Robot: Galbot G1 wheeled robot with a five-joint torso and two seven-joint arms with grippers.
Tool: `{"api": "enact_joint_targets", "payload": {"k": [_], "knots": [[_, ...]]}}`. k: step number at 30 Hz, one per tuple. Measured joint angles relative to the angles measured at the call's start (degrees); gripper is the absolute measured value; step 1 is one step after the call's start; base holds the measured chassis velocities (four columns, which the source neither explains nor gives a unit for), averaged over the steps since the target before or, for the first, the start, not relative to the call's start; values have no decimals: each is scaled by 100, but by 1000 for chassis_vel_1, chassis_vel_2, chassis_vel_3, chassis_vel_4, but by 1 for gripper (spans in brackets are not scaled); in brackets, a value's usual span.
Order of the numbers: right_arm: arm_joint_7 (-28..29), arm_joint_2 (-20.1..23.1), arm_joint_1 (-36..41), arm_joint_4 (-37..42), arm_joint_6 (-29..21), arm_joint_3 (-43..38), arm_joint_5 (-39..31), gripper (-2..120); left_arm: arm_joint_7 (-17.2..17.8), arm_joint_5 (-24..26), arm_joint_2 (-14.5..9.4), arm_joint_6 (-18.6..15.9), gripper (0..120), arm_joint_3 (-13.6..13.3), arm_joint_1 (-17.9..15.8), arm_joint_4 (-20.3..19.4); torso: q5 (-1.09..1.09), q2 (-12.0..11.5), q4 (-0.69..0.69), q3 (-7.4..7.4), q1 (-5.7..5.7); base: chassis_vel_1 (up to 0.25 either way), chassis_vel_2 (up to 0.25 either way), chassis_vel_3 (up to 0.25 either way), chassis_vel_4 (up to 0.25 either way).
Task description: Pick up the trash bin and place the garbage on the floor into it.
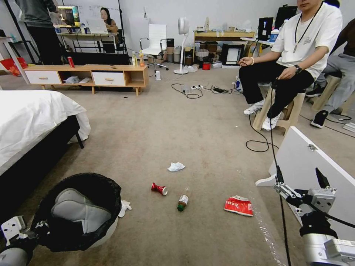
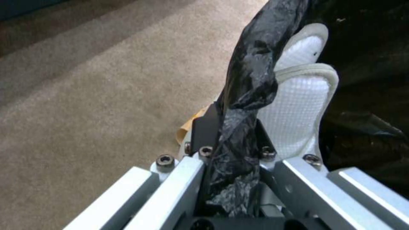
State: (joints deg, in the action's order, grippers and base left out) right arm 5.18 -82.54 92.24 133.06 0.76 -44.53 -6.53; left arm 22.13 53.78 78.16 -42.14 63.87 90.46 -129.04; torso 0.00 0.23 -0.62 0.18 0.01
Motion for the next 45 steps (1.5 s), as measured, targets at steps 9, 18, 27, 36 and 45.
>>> {"api": "enact_joint_targets", "payload": {"k": [9, 18, 27, 36, 45], "knots": [[1, 6, -29, -17, -9, -2, -21, 100, 93, 183, -20, 0, 2, -4, -18, -6, 0, 0, 0, 0, 0, 0, 0, 0, 0], [1, 3, -35, -24, -11, 16, -23, 100, 116, 311, -35, 0, 2, -4, 6, -25, 0, 0, 0, 0, 0, 0, 0, 0, 0], [1, 6, -16, -12, -11, 5, -21, 100, 117, 321, -55, 0, 2, -16, 15, -35, 0, 0, 0, 0, 0, 0, 0, 0, 0], [1, -5, 8, 2, -8, 10, -11, 100, 115, 342, -82, 0, 2, -26, 39, -66, 0, 0, 0, 0, 0, 0, 0, 0, 0], [-5, -36, 18, 7, 7, 20, 11, 100, 109, 357, -84, 0, 2, -43, 61, -89, 0, 0, 0, 0, 0, 0, 0, 0, 0]]}}
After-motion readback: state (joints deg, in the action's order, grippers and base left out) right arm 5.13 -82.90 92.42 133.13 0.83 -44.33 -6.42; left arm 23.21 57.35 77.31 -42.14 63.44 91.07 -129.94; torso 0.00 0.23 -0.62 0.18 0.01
